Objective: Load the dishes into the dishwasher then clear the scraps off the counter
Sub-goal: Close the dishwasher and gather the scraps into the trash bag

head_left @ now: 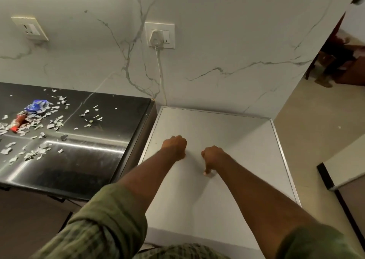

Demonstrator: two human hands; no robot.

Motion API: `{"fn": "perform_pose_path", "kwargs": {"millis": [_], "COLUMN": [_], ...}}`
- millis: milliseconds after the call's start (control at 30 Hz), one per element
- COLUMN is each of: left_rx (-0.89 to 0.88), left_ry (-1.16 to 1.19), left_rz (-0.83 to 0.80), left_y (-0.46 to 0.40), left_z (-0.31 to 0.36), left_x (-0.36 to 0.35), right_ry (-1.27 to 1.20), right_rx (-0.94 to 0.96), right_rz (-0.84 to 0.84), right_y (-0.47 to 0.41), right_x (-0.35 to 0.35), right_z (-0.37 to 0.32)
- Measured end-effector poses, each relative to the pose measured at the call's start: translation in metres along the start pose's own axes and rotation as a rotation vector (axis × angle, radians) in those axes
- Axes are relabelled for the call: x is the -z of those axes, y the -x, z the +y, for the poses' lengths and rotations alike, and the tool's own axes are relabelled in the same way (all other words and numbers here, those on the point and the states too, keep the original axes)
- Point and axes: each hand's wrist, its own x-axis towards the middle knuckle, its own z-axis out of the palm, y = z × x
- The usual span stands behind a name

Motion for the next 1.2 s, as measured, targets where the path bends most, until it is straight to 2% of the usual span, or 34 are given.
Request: {"fn": "perform_pose_path", "kwargs": {"millis": [300, 467, 567, 700, 967, 1200], "left_rx": [0.021, 0.063, 0.127, 0.202, 0.204, 0.155], "left_ry": [-0.111, -0.112, -0.117, -0.116, -0.126, -0.203], "left_rz": [0.154, 0.337, 0.393, 0.389, 0.369, 0.495], "left_y": [-0.068, -0.111, -0.133, -0.151, -0.166, -0.158], "left_z": [-0.021, -0.039, -0.051, -0.062, -0.073, -0.068], "left_x": [0.101, 0.174, 0.202, 0.215, 0.216, 0.219], "right_ry": [-0.021, 0.008, 0.007, -0.002, -0.078, -0.097], "right_rx": [0.023, 0.046, 0.074, 0.077, 0.017, -0.012], "right_rz": [-0.171, -0.163, -0.174, -0.154, -0.176, -0.162], "right_y": [-0.01, -0.014, -0.012, -0.013, -0.028, -0.027], "right_x": [0.033, 0.037, 0.038, 0.035, 0.032, 0.033], "right_z": [0.003, 0.009, 0.013, 0.013, 0.006, 0.005]}}
